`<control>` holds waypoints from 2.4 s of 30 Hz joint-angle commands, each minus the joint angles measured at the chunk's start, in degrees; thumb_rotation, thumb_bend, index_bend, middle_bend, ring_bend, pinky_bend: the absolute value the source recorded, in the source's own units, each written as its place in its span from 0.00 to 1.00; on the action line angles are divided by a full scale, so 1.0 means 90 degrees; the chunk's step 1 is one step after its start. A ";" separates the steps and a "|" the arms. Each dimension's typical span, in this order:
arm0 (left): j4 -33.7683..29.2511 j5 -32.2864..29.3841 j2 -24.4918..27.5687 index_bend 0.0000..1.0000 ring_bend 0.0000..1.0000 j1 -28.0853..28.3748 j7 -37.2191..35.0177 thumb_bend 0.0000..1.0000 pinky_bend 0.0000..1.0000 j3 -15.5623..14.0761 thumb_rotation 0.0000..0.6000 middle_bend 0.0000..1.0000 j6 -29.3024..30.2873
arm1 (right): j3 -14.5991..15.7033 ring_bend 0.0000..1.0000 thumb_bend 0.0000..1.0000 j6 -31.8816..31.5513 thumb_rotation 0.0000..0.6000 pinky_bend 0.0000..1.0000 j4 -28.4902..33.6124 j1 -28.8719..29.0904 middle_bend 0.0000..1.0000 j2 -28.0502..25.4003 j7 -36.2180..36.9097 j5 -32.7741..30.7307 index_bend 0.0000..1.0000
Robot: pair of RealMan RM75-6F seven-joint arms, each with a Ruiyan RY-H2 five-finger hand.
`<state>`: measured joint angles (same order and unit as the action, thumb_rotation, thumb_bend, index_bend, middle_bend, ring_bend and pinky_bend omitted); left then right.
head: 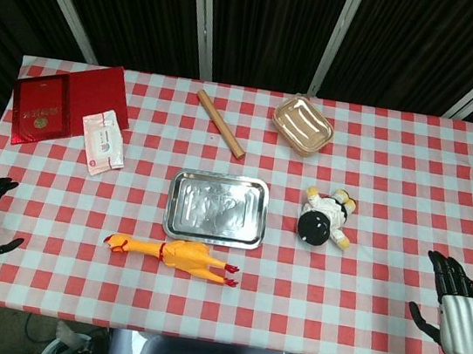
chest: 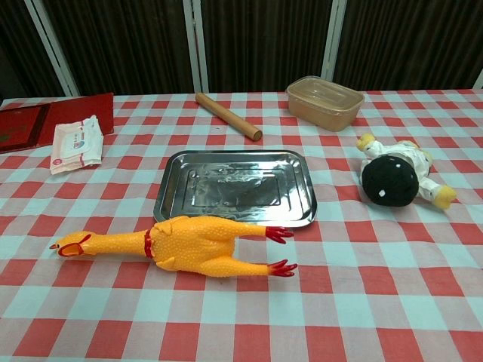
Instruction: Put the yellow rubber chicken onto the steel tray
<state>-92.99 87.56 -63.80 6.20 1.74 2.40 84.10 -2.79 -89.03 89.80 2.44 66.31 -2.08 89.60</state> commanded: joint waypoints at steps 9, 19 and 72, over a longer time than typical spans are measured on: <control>0.0077 0.0148 -0.0037 0.17 0.09 -0.0038 -0.0227 0.00 0.17 -0.0152 1.00 0.16 0.0025 | 0.0042 0.10 0.31 -0.0006 1.00 0.25 -0.0016 0.0010 0.12 0.0005 0.0017 0.0110 0.04; 0.0088 0.0457 -0.0046 0.21 0.13 0.0084 -0.0300 0.00 0.18 -0.0252 1.00 0.19 -0.0054 | 0.0080 0.10 0.31 -0.0097 1.00 0.25 -0.0107 -0.0022 0.12 0.0051 0.0163 0.0218 0.04; -0.0305 -0.1745 -0.2119 0.27 0.32 0.2985 0.2282 0.21 0.44 0.0005 1.00 0.34 -0.3991 | 0.0195 0.10 0.31 -0.0170 1.00 0.25 -0.0506 -0.0229 0.12 0.0178 0.0600 0.0147 0.04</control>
<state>-95.66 71.84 -82.84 33.02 22.28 2.58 48.10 -1.01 -90.53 85.33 0.43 67.88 3.23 90.99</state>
